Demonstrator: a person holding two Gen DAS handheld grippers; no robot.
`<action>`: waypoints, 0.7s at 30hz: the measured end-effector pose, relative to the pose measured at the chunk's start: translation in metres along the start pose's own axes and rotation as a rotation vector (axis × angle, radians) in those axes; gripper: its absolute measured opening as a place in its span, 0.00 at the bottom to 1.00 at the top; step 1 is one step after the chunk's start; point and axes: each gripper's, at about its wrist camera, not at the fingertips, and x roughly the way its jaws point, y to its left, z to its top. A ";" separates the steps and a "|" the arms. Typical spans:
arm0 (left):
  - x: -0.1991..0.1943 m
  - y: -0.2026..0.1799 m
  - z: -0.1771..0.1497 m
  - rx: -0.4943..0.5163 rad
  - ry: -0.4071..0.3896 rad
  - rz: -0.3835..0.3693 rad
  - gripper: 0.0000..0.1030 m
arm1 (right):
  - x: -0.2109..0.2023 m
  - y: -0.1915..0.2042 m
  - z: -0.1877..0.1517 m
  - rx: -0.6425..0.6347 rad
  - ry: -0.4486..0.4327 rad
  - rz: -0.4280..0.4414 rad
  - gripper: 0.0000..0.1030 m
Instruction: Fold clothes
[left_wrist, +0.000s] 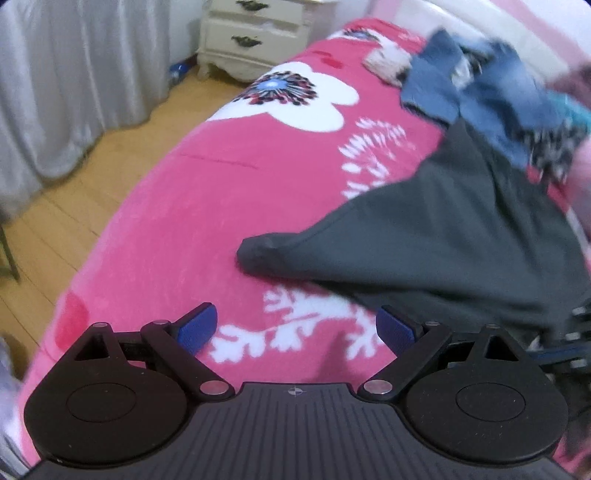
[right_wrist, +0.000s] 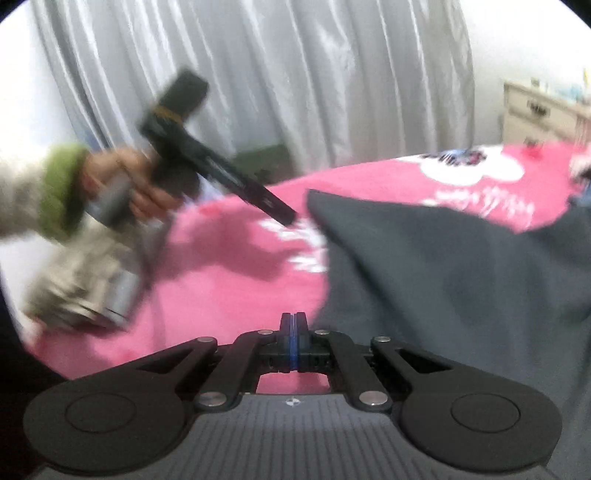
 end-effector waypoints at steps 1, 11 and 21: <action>0.002 -0.002 -0.001 0.023 -0.001 0.018 0.91 | -0.005 0.002 -0.003 0.030 -0.001 0.040 0.00; 0.014 -0.022 -0.002 0.278 -0.078 0.171 0.91 | -0.015 0.015 -0.016 0.119 0.039 -0.004 0.08; 0.032 -0.015 0.013 0.323 -0.109 0.160 0.90 | -0.005 -0.014 -0.071 0.674 0.006 -0.125 0.39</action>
